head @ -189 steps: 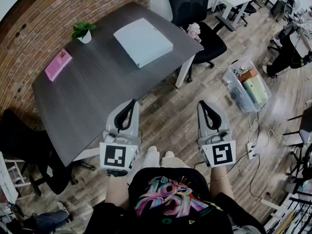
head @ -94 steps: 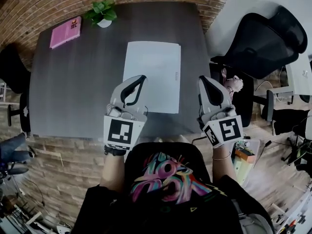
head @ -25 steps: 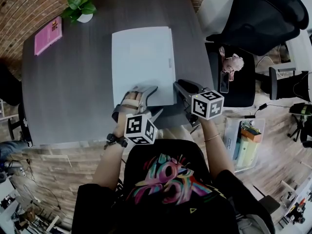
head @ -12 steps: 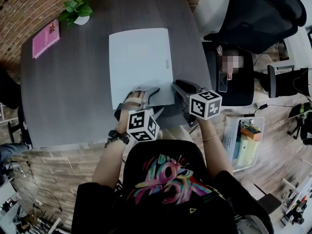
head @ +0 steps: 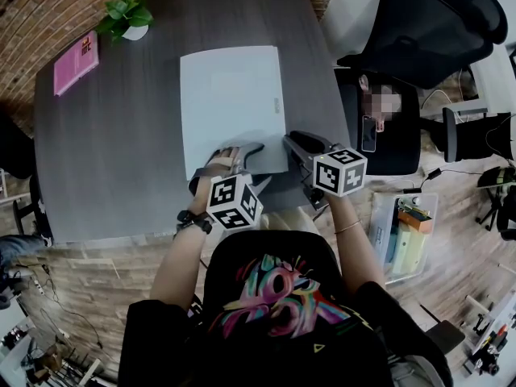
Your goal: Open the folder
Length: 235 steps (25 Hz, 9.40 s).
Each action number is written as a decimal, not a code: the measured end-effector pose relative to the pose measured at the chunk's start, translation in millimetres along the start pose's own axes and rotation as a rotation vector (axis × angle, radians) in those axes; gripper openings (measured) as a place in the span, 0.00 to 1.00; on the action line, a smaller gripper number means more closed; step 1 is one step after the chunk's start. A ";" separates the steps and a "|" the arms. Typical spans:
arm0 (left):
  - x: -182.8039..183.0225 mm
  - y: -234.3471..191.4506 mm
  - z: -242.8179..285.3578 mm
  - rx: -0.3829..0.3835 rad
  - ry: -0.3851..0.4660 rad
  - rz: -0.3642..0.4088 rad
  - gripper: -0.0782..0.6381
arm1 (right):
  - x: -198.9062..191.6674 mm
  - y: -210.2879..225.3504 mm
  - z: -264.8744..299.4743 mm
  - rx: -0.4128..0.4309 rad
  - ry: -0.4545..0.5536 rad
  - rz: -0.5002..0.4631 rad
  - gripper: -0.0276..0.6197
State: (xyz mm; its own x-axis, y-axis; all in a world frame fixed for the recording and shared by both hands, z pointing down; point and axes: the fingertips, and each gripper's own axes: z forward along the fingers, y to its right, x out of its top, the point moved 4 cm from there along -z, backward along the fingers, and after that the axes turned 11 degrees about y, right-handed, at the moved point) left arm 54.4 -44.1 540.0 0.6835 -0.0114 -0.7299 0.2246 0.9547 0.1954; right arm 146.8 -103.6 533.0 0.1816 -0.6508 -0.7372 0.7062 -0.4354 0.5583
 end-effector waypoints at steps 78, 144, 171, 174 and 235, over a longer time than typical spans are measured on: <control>57.3 -26.8 -136.6 0.453 0.543 -0.251 0.13 | 4.2 2.3 1.1 0.001 -0.055 -0.022 0.19; -166.2 -29.5 -329.5 1.221 0.760 -0.967 0.11 | -2.6 -22.5 0.8 0.020 0.061 -0.508 0.07; -59.5 -23.8 -271.6 0.769 0.780 -0.781 0.19 | 65.3 -46.4 -22.4 -0.010 0.258 -0.525 0.06; -46.5 -19.1 -264.1 0.712 0.777 -0.753 0.19 | 77.2 -53.9 -27.9 -0.002 0.291 -0.537 0.06; 47.5 -95.3 -254.5 0.836 0.766 -0.457 0.10 | 172.6 -131.1 -85.1 0.063 0.590 -0.671 0.04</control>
State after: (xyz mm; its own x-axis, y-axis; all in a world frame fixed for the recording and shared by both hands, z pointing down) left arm -111.3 -60.0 320.0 -0.0975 0.1518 -0.9836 0.9070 0.4204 -0.0250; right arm 143.8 -105.9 300.2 0.0787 0.1715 -0.9820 0.7548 -0.6538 -0.0537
